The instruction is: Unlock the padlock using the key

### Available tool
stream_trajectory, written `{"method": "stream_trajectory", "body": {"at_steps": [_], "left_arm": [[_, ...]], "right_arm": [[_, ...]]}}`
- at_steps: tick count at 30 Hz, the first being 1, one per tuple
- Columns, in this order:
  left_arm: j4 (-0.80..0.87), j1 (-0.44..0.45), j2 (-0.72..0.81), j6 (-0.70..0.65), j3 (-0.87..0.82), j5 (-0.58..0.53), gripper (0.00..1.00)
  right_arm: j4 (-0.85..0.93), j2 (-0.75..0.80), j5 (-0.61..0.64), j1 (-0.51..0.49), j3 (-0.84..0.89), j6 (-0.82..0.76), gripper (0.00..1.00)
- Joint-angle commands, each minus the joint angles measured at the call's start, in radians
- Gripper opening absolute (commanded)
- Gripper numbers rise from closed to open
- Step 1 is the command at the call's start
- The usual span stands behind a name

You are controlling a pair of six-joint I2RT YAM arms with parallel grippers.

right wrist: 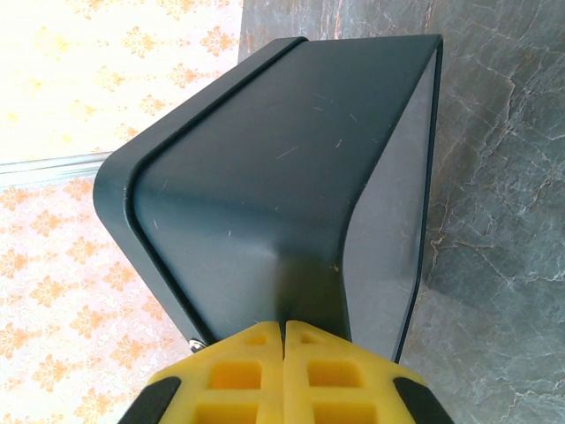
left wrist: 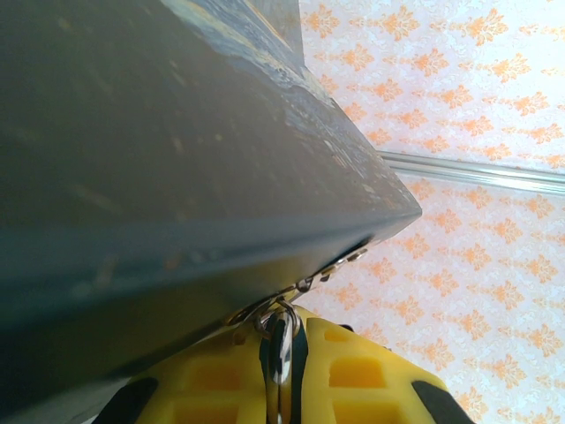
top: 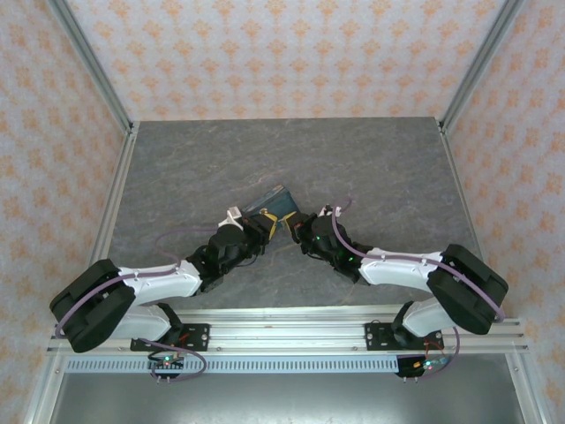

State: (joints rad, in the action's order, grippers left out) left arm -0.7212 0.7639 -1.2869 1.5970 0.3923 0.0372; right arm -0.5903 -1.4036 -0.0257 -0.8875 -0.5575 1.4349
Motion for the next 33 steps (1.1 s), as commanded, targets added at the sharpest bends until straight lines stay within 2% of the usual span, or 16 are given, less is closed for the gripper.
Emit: {"method": "stream_trajectory", "body": {"at_steps": [1, 14, 33], "left_arm": [[-0.066, 0.017, -0.008, -0.006, 0.06, 0.01, 0.0], [-0.081, 0.032, -0.053, -0.008, 0.085, 0.001, 0.0], [-0.06, 0.035, -0.051, -0.006, 0.07, -0.034, 0.0]], "right_arm": [[-0.002, -0.017, -0.018, -0.008, -0.043, -0.029, 0.0], [-0.012, -0.033, -0.054, -0.046, -0.084, -0.097, 0.0], [-0.063, 0.036, -0.043, -0.048, 0.016, -0.108, 0.0]]}}
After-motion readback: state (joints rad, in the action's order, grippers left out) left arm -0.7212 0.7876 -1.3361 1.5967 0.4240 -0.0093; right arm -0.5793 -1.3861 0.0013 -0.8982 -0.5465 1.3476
